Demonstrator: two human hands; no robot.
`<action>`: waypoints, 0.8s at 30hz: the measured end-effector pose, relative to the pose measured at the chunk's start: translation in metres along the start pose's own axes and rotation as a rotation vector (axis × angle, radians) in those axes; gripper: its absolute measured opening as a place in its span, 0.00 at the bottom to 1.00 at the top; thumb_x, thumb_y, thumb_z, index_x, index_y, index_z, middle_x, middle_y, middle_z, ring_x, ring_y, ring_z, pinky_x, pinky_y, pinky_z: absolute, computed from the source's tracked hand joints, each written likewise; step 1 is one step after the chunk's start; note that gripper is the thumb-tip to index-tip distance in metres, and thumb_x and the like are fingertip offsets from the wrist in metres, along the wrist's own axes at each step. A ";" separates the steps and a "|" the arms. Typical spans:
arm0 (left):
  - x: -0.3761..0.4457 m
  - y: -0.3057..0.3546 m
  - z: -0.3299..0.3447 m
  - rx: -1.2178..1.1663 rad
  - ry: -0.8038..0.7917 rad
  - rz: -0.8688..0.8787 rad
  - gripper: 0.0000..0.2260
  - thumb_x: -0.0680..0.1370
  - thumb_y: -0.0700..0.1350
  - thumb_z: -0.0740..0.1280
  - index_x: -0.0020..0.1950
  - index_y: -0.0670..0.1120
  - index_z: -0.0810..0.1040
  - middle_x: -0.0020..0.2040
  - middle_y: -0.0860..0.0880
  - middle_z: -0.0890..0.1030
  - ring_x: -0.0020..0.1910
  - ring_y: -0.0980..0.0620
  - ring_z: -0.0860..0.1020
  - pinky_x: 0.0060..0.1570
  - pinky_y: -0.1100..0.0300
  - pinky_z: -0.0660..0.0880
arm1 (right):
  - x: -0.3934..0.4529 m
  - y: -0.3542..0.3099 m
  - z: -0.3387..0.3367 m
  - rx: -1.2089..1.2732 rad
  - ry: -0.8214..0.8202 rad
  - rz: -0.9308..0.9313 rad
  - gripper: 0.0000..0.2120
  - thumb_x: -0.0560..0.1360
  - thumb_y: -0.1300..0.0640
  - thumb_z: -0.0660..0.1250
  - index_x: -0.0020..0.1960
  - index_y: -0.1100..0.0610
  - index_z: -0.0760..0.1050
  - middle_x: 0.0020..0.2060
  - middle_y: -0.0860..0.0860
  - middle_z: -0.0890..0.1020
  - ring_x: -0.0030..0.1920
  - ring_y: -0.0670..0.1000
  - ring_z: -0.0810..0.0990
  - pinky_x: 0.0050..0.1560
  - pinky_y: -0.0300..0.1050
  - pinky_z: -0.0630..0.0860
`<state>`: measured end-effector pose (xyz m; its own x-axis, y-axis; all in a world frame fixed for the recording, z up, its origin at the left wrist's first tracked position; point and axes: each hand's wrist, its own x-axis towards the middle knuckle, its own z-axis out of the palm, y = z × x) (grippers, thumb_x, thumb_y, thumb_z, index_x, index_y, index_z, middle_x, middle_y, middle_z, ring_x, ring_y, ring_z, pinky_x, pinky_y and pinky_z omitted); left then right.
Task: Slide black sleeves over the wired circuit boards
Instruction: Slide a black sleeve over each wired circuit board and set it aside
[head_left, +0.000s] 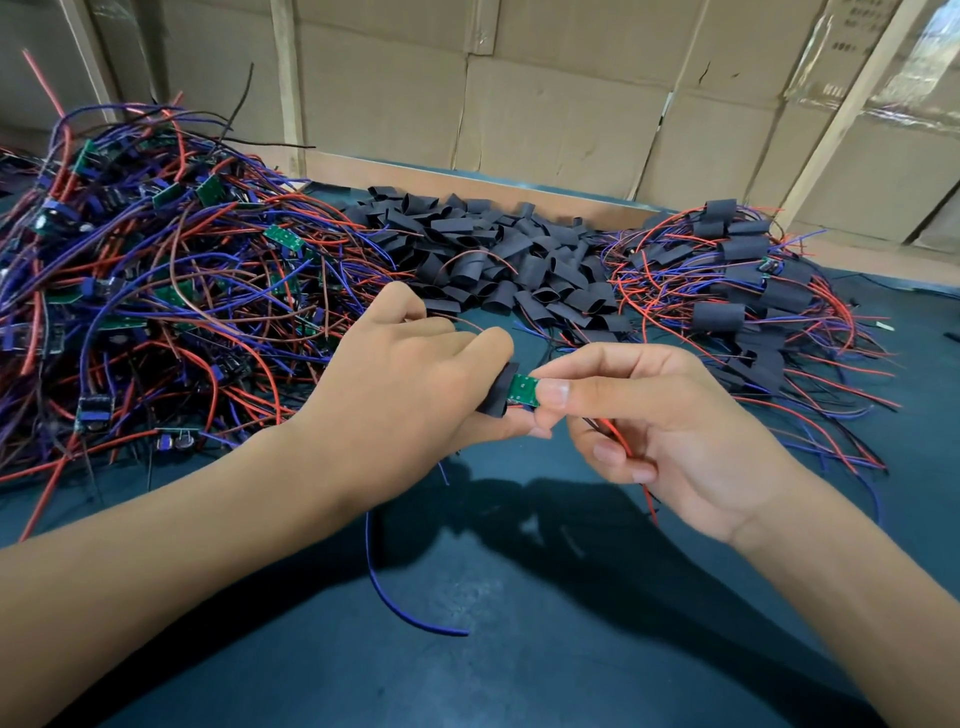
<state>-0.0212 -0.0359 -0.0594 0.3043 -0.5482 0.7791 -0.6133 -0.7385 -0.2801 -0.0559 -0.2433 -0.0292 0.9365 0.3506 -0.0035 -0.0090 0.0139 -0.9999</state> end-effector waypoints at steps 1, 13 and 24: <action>0.000 0.000 0.000 0.001 -0.003 -0.005 0.25 0.79 0.66 0.62 0.36 0.47 0.65 0.26 0.50 0.69 0.26 0.46 0.69 0.41 0.51 0.73 | 0.000 0.000 0.000 0.008 -0.010 0.018 0.05 0.69 0.58 0.74 0.44 0.56 0.85 0.37 0.57 0.83 0.24 0.49 0.63 0.24 0.39 0.51; -0.001 0.001 -0.003 -0.094 -0.188 -0.186 0.30 0.71 0.73 0.56 0.37 0.44 0.70 0.23 0.48 0.71 0.25 0.43 0.71 0.39 0.58 0.59 | -0.001 -0.011 -0.008 0.179 -0.029 0.207 0.02 0.63 0.58 0.75 0.36 0.55 0.83 0.36 0.48 0.83 0.22 0.43 0.63 0.19 0.34 0.54; 0.005 0.012 -0.014 -0.205 -0.190 -0.174 0.24 0.71 0.72 0.58 0.36 0.51 0.62 0.21 0.51 0.68 0.24 0.44 0.72 0.37 0.60 0.46 | 0.000 -0.005 0.002 0.146 -0.070 0.205 0.03 0.68 0.55 0.73 0.38 0.54 0.83 0.37 0.48 0.82 0.23 0.42 0.66 0.19 0.33 0.57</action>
<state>-0.0369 -0.0419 -0.0507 0.5365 -0.4980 0.6813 -0.6678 -0.7441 -0.0181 -0.0569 -0.2416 -0.0241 0.8834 0.4238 -0.1997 -0.2514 0.0690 -0.9654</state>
